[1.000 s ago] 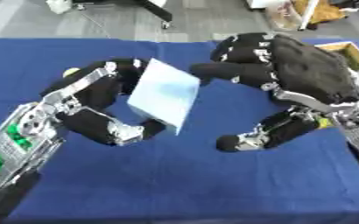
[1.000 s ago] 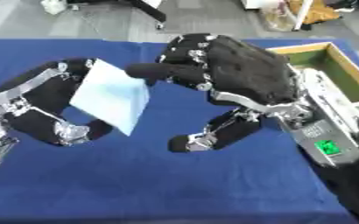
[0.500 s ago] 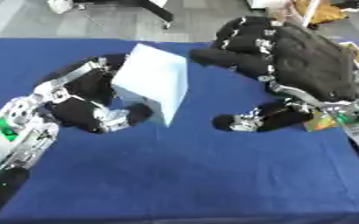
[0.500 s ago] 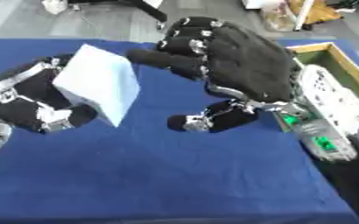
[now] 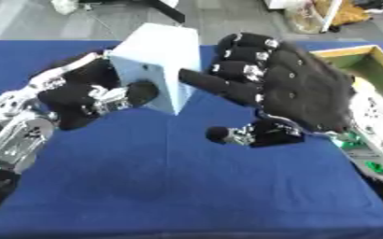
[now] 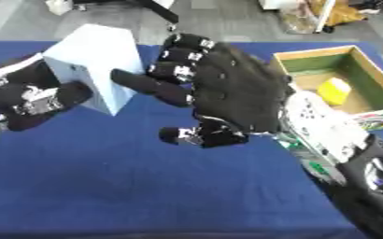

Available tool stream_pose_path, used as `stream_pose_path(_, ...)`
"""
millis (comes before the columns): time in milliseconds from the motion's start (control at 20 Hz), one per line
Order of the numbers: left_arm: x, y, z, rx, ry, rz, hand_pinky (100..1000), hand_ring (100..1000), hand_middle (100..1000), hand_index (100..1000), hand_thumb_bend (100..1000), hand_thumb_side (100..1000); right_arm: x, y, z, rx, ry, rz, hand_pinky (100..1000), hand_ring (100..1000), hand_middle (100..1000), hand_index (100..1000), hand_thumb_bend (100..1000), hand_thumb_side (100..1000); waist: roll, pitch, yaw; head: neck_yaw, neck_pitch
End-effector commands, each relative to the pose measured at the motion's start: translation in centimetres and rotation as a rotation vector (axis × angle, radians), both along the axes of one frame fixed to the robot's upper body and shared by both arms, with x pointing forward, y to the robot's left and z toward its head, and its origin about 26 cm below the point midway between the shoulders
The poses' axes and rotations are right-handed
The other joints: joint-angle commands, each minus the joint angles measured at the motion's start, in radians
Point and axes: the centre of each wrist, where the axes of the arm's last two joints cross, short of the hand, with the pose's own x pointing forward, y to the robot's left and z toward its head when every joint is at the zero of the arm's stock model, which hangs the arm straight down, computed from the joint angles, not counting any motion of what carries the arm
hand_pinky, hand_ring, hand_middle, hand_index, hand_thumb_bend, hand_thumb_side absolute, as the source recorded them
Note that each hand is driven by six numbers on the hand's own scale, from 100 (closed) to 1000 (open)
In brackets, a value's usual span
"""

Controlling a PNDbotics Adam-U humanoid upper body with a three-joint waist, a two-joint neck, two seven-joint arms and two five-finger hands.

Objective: Pick up the objects with one hand, pass them to the other hand, and then place them into the box on the other side of the table.

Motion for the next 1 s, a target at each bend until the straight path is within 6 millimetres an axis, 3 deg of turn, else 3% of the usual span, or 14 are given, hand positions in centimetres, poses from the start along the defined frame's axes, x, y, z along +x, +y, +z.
stream_pose_path(50,-0.4,-0.6,1.1,0.009,-0.03,-0.025,712,631,559,618,242,163,-0.7,0.8,0.4,0.006,-0.018,0.041,670,577,554,997,543,250,-0.002,-0.007,0.0,0.0,-0.002)
stream_pose_path(700,1.6,1.6,-2.6,0.099,0.035,0.091,713,634,559,612,244,142,-0.7,0.7,0.1,0.025,0.01,0.045,664,562,538,990,537,242,-0.003,-0.004,-0.005,0.002,-0.002)
stream_pose_path(1000,1.9,2.4,-3.2,0.091,0.035,0.105,714,636,558,611,243,139,-0.7,0.7,0.0,0.029,0.02,0.042,662,558,535,988,536,241,-0.004,-0.005,-0.005,0.002,-0.002)
